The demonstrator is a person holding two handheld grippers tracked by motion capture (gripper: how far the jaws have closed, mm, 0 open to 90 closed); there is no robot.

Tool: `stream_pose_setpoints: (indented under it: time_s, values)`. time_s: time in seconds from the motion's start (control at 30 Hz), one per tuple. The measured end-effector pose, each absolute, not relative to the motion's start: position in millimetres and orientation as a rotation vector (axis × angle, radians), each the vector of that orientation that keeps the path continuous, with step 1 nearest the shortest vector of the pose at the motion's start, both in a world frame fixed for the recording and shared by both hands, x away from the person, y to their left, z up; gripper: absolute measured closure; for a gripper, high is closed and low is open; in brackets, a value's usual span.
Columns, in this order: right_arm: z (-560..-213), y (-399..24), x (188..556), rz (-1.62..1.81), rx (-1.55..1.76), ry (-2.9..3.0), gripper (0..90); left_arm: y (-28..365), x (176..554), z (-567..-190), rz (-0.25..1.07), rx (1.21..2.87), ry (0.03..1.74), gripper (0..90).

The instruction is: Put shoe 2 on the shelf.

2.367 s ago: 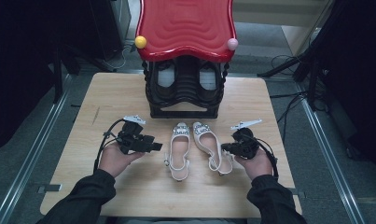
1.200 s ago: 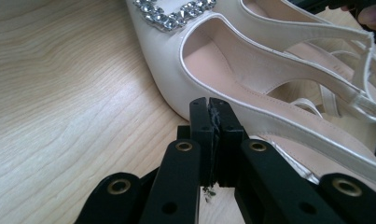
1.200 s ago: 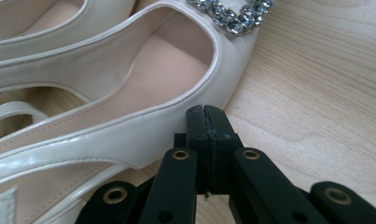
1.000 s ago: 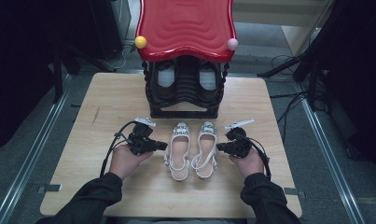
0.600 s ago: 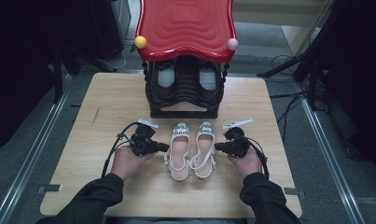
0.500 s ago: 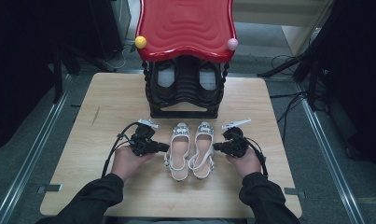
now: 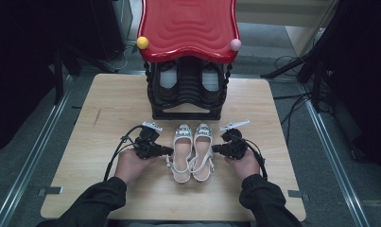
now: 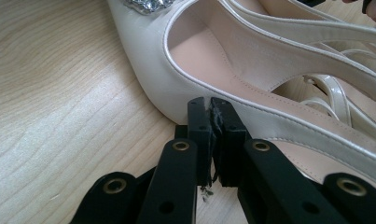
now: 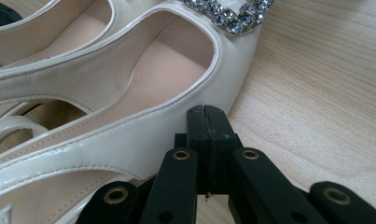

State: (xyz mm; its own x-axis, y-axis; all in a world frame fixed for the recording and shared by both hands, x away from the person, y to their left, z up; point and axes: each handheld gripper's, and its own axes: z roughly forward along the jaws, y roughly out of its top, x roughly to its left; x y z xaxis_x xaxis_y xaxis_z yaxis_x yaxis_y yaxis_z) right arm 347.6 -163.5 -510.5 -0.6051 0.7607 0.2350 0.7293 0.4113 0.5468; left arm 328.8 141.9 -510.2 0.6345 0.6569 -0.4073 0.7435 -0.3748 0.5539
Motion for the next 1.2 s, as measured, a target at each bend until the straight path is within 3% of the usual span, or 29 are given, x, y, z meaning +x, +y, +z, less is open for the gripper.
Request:
stream_pose_setpoints:
  time_s: [1.2]
  values:
    - [-510.0,-162.4,351.9,1.021,1.425,2.524,90.0,135.3,319.9,-512.6,-0.227,2.114,1.080,88.4]
